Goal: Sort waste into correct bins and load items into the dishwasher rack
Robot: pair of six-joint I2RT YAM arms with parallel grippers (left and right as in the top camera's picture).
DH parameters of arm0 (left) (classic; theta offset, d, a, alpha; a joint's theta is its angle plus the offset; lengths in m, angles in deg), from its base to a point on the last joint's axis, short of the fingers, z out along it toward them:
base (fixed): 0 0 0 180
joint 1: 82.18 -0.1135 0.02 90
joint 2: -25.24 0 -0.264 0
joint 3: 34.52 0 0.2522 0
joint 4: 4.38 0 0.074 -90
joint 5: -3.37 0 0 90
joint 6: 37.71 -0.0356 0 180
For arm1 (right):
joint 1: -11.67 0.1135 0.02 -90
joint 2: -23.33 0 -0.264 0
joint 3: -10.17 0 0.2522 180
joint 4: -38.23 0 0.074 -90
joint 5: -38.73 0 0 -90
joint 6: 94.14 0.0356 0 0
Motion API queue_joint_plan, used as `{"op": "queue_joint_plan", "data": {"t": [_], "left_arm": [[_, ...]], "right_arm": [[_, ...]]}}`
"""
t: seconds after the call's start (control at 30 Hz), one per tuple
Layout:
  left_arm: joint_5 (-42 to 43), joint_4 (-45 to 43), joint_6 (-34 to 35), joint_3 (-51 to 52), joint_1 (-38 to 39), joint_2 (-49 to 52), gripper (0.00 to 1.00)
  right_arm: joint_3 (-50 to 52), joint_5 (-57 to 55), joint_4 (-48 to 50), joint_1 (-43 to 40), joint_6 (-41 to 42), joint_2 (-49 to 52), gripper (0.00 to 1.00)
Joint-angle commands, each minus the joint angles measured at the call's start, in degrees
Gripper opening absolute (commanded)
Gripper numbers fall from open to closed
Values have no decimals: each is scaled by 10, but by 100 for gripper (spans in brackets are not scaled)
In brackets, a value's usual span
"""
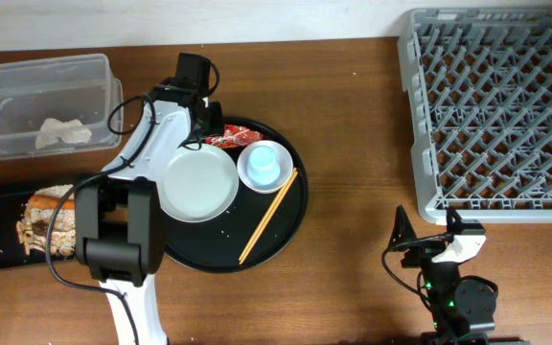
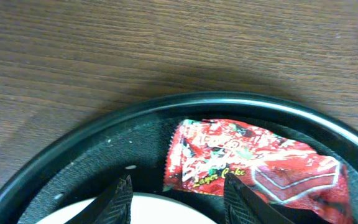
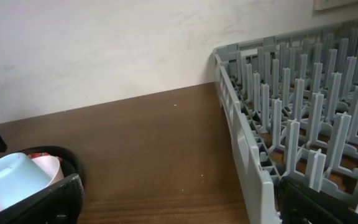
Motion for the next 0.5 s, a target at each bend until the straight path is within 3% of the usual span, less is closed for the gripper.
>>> {"op": "queue_joint_plan", "data": {"t": [0.0, 0.47], "left_arm": [[-15, -2, -20, -1, -6, 6, 47], [-11, -19, -41, -1, -7, 59, 43]], "right_arm": [[4, -5, -2, 3, -6, -5, 98], [4, -5, -2, 3, -6, -5, 98]]}}
